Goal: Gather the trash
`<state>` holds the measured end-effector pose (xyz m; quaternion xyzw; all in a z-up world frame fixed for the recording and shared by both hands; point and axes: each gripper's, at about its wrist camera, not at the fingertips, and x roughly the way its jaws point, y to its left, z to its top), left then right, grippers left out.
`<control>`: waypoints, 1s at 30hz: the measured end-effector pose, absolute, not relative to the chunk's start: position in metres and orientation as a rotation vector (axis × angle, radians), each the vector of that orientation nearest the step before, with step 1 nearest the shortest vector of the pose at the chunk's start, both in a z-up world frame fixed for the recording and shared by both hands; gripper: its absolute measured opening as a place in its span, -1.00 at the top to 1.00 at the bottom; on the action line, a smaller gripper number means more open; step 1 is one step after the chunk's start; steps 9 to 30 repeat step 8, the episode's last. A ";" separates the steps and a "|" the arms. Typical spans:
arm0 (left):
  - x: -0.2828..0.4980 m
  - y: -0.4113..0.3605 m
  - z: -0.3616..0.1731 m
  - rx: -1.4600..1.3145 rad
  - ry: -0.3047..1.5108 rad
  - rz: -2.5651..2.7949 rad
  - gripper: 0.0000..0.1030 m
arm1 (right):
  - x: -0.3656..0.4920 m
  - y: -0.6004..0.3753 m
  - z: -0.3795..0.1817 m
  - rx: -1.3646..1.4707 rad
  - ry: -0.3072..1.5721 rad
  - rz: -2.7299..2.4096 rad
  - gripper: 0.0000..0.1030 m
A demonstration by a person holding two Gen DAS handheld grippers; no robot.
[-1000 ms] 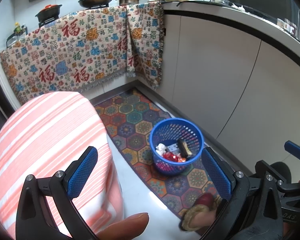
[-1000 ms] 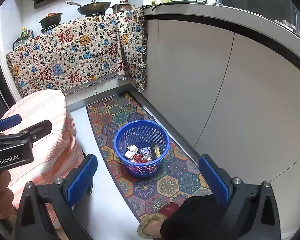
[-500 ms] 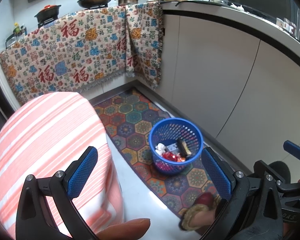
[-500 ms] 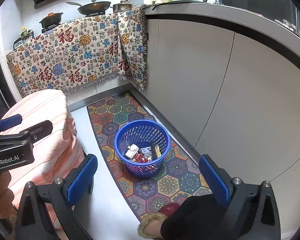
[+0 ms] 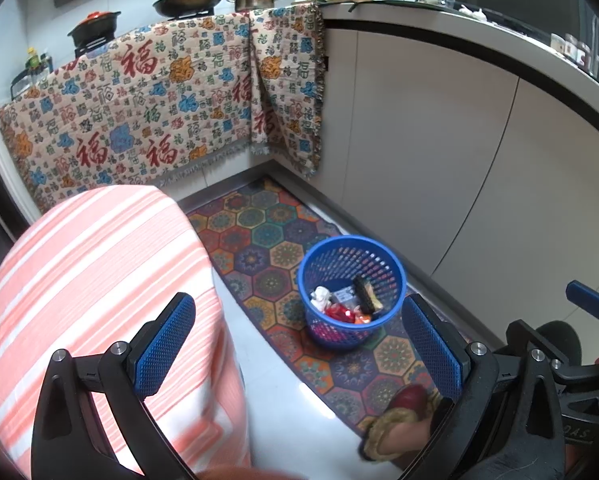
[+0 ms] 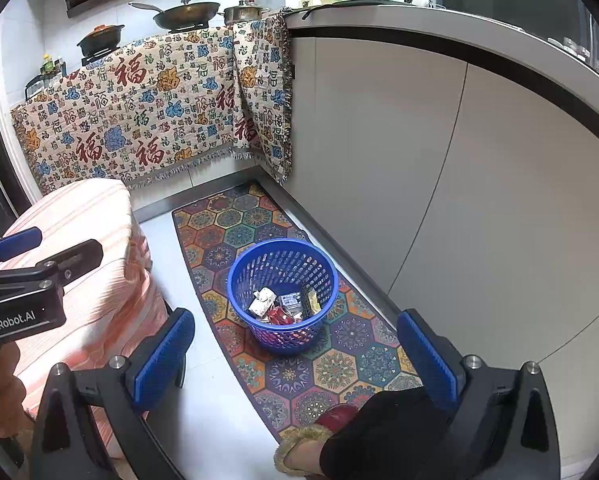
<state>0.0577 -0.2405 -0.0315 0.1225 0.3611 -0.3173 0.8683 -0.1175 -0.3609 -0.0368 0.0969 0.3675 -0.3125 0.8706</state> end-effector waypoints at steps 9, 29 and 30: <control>0.054 -0.236 -0.028 0.243 0.725 -0.668 -0.98 | -0.120 -0.365 -0.038 0.207 0.767 -0.660 -1.00; 0.054 -0.236 -0.028 0.243 0.725 -0.668 -0.98 | -0.120 -0.365 -0.038 0.207 0.767 -0.660 -1.00; 0.054 -0.236 -0.028 0.243 0.725 -0.668 -0.98 | -0.120 -0.365 -0.038 0.207 0.767 -0.660 -1.00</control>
